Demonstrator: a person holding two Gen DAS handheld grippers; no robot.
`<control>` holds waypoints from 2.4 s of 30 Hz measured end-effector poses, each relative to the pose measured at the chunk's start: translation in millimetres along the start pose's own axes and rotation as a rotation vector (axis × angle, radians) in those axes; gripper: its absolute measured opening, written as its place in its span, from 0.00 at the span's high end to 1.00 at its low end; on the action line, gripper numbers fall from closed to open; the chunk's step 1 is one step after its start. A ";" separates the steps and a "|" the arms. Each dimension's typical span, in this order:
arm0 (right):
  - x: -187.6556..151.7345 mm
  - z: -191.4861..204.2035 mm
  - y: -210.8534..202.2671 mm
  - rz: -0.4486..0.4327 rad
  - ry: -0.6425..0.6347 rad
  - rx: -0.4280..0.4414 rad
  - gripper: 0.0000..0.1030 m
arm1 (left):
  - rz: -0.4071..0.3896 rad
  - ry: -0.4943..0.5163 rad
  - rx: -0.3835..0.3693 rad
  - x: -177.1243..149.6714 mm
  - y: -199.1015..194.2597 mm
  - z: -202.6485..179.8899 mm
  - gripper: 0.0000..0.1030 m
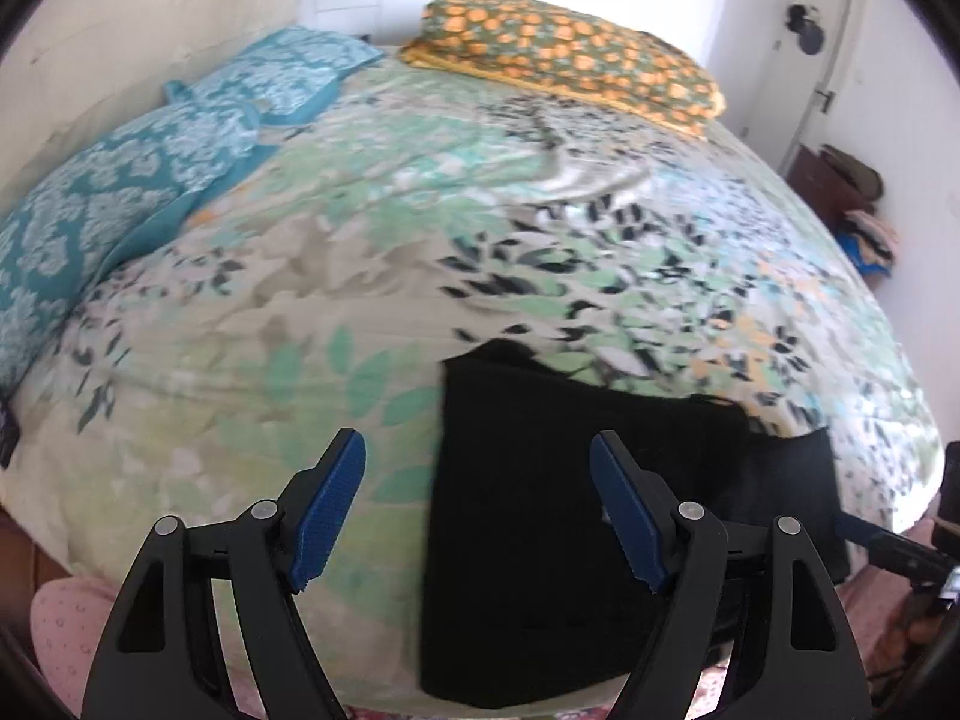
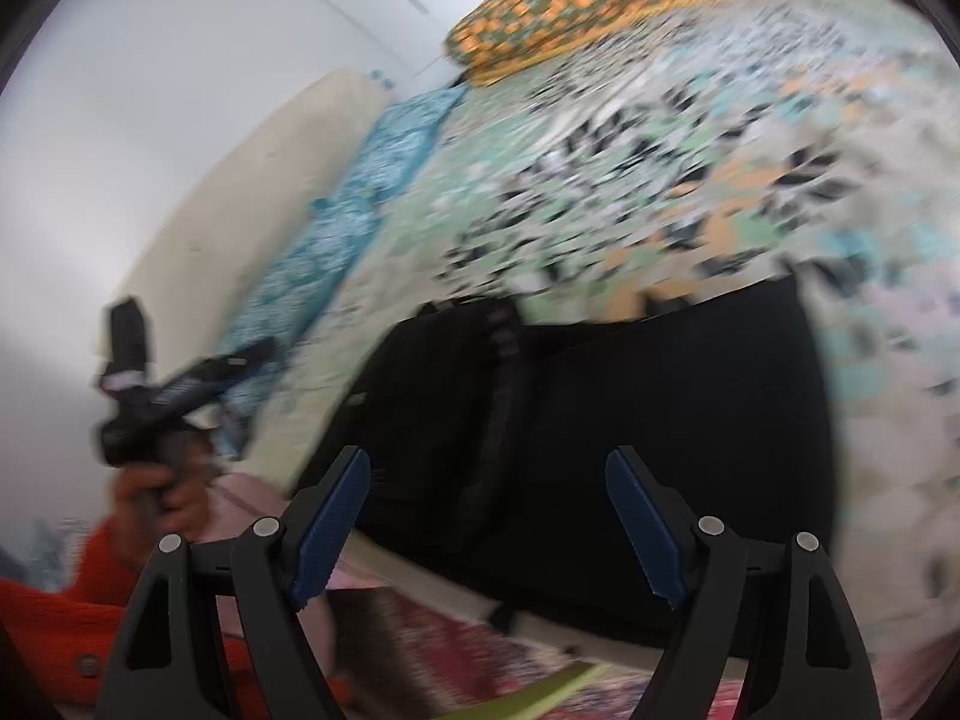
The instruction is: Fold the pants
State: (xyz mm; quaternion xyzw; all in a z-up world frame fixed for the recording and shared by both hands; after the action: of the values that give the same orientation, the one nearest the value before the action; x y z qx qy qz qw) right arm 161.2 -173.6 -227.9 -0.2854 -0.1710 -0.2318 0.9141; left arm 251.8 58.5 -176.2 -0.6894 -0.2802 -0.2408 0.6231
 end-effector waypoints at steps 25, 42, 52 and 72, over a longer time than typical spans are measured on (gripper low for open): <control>-45.2 -1.2 101.7 0.438 0.212 0.099 0.48 | 0.042 -0.145 0.034 -46.1 12.8 43.7 0.24; 44.1 69.8 17.1 0.156 -0.190 -0.015 0.82 | 0.016 -0.186 0.048 -41.9 8.0 54.8 0.24; 49.7 2.3 -52.1 0.140 -0.187 -0.222 0.82 | 0.013 -0.107 0.004 -42.2 3.8 26.6 0.24; -9.8 -122.8 -61.9 0.169 0.056 -0.404 0.78 | 0.059 0.206 -0.147 -63.9 -0.8 -90.1 0.24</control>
State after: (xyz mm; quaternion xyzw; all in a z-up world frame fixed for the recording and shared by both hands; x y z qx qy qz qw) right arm 142.9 -289.4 -300.5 -0.4697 -0.0711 -0.1918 0.8588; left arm 206.4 -36.5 -209.5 -0.7126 -0.1759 -0.3120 0.6032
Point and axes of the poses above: each gripper's, at about its wrist camera, not at the fingertips, and y roughly the way its jaws point, z to its left, x to its top, the point moved 10 cm from there along y, roughly the way its jaws point, and after that the axes turned 7 degrees about -z, right-handed, at the moved point
